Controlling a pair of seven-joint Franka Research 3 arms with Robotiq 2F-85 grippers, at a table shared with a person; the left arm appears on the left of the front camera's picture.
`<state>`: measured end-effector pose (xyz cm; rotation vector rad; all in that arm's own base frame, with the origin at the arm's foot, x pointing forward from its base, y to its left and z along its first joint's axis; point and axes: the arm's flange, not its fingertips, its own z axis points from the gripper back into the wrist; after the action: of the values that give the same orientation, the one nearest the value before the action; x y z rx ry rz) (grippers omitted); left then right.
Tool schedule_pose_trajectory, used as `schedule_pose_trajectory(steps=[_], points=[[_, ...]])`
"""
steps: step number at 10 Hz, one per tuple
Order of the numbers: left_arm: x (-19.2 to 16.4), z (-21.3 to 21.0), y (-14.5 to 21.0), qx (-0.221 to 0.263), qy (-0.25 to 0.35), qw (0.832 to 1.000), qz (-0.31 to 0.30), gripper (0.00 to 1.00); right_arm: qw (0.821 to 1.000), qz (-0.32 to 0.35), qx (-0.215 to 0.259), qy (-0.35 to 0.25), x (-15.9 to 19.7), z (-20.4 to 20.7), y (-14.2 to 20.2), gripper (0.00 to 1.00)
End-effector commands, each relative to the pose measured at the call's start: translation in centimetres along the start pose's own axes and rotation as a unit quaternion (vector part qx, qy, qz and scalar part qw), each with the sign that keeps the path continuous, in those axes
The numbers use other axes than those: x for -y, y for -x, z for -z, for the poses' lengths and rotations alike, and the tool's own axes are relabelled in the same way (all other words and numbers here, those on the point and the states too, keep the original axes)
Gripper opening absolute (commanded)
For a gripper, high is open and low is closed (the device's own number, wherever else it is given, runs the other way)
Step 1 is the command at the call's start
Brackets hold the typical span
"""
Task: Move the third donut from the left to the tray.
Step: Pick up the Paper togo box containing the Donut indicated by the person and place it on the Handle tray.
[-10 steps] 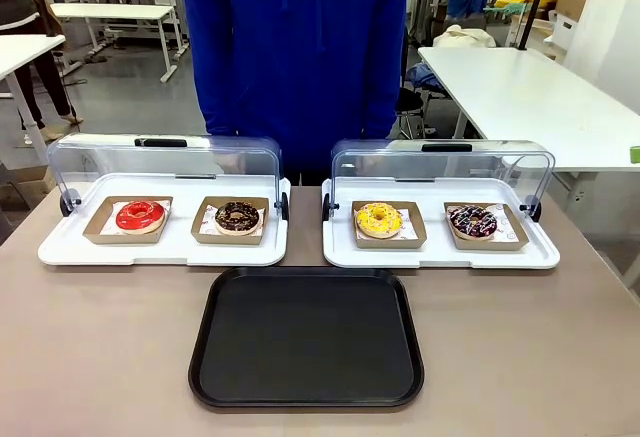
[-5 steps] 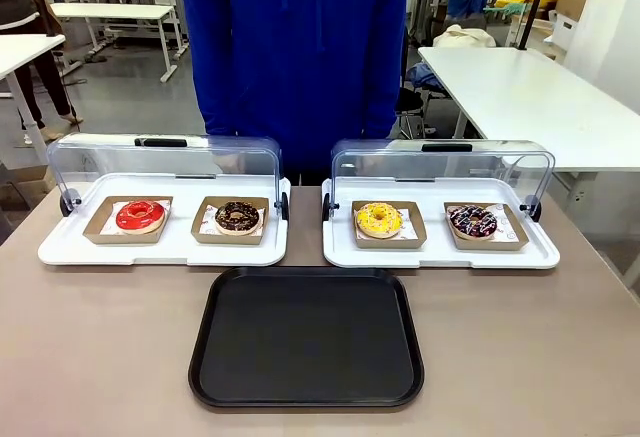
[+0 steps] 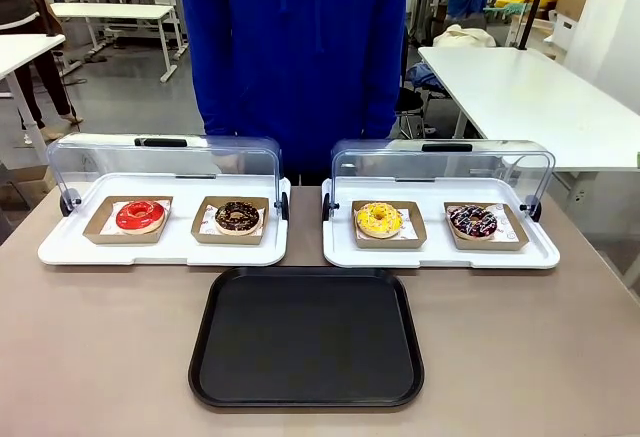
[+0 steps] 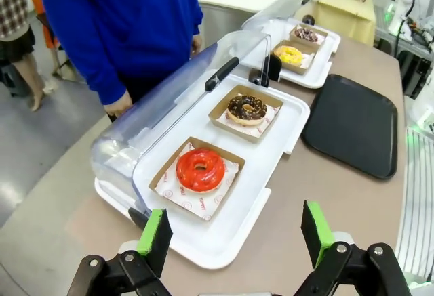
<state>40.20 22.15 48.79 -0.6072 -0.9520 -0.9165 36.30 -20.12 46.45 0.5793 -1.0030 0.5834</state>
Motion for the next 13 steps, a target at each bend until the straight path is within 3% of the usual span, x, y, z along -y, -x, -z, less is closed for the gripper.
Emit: schedule_pose_trajectory(steps=[1, 13], points=[[0.05, -0.01, 0.25, -0.007, 0.004, 1.000, -0.008, 1.00, 1.000, -0.014, 0.010, 0.002, 0.22, -0.20, -0.37, 1.00], [0.05, -0.01, 0.25, -0.007, 0.004, 1.000, -0.008, 1.00, 1.000, -0.014, 0.010, 0.002, 0.22, -0.20, -0.37, 1.00]])
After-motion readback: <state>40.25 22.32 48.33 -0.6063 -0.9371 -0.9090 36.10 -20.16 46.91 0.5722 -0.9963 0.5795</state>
